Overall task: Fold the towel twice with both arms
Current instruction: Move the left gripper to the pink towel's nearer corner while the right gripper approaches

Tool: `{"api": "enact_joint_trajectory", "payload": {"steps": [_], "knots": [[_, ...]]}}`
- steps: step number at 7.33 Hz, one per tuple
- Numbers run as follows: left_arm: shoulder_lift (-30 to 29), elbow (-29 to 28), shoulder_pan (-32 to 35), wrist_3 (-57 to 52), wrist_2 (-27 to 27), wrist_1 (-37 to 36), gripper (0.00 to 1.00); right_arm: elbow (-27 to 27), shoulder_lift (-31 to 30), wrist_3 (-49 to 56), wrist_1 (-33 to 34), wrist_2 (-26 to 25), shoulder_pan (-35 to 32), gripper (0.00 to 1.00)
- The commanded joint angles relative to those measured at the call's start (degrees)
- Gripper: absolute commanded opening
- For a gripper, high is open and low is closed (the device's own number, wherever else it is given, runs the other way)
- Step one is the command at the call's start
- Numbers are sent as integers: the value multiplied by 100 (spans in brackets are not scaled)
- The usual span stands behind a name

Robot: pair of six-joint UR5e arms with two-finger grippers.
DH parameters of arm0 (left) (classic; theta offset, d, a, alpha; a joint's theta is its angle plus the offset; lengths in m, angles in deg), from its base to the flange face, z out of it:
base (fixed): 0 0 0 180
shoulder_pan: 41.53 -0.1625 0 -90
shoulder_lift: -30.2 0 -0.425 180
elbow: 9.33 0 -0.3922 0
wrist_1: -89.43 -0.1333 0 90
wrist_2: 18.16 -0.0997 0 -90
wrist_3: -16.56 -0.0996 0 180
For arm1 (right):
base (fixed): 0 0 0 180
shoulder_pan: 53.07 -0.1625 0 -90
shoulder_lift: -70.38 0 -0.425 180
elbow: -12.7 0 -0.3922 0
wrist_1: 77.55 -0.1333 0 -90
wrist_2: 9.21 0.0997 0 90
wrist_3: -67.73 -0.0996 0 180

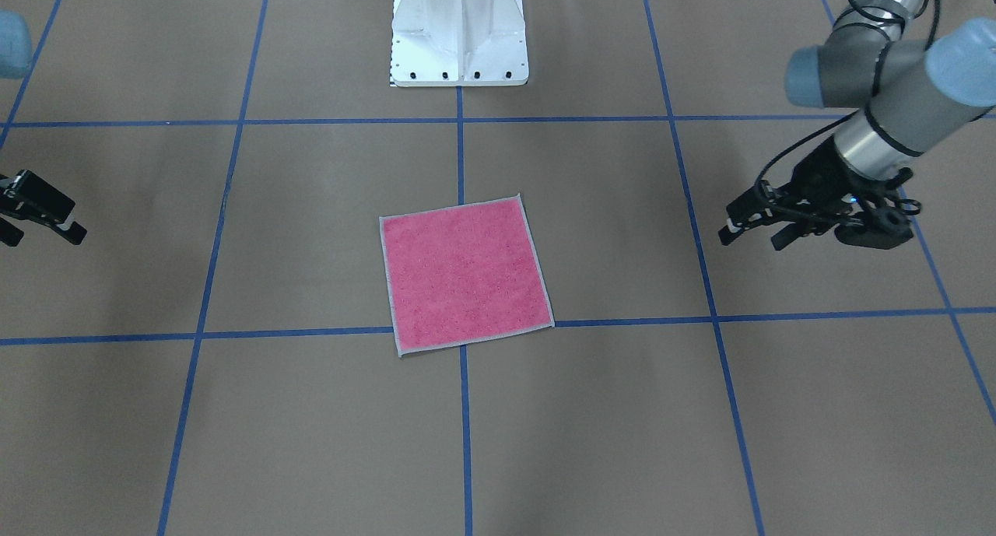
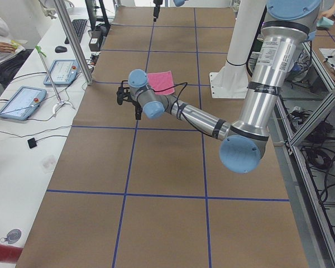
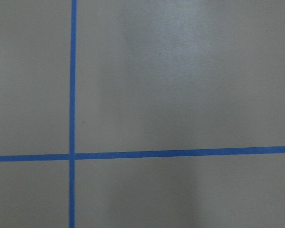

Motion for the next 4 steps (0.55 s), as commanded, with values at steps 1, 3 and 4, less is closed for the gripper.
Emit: {"api": "enact_joint_trajectory", "payload": {"steps": [1, 3, 4], "knots": [[-156, 304, -1007, 1575, -956, 48, 100, -51, 315, -981, -24, -50, 365, 100], [-471, 270, -1677, 2456, -1513, 48, 100, -69, 526, -1710, -24, -522, 803, 100], [-638, 261, -1897, 2930, -1732, 39, 100, -69, 649, -2046, -24, -804, 1093, 100]]}}
